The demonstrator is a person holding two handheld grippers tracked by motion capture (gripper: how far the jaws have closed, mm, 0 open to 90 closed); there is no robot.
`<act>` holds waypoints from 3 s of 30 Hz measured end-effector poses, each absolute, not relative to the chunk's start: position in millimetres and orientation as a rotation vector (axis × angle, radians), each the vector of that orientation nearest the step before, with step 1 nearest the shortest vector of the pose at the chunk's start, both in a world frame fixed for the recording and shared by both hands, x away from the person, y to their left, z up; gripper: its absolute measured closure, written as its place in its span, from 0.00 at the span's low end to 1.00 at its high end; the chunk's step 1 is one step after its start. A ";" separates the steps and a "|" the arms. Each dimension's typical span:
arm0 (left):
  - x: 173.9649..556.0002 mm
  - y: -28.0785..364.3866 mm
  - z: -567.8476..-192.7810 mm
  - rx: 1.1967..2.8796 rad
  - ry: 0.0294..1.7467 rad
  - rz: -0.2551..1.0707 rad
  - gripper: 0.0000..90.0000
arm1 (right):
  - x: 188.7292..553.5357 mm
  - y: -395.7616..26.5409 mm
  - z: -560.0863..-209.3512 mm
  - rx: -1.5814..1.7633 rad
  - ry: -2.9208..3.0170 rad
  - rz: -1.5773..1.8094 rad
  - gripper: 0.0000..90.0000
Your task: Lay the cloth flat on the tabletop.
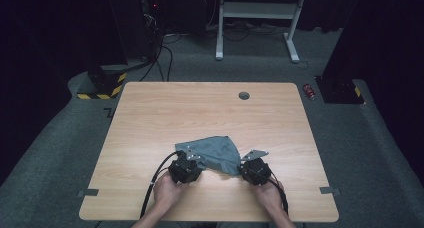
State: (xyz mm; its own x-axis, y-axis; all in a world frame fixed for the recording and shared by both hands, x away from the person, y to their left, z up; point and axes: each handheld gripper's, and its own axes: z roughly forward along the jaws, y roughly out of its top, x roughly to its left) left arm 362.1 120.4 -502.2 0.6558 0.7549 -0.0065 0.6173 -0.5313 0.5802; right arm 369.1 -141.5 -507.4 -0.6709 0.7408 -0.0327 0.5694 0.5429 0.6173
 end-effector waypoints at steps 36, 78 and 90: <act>339.5 188.4 -501.7 2.113 1.283 0.353 0.51 | 393.1 -137.7 -482.3 1.157 2.440 1.029 0.76; 339.1 195.4 -527.5 1.970 1.289 0.581 0.39 | 354.4 -57.9 -504.7 0.723 2.719 0.957 0.83; 339.2 195.6 -527.4 1.972 1.285 0.580 0.39 | 391.4 -91.6 -476.7 1.072 2.513 1.043 0.77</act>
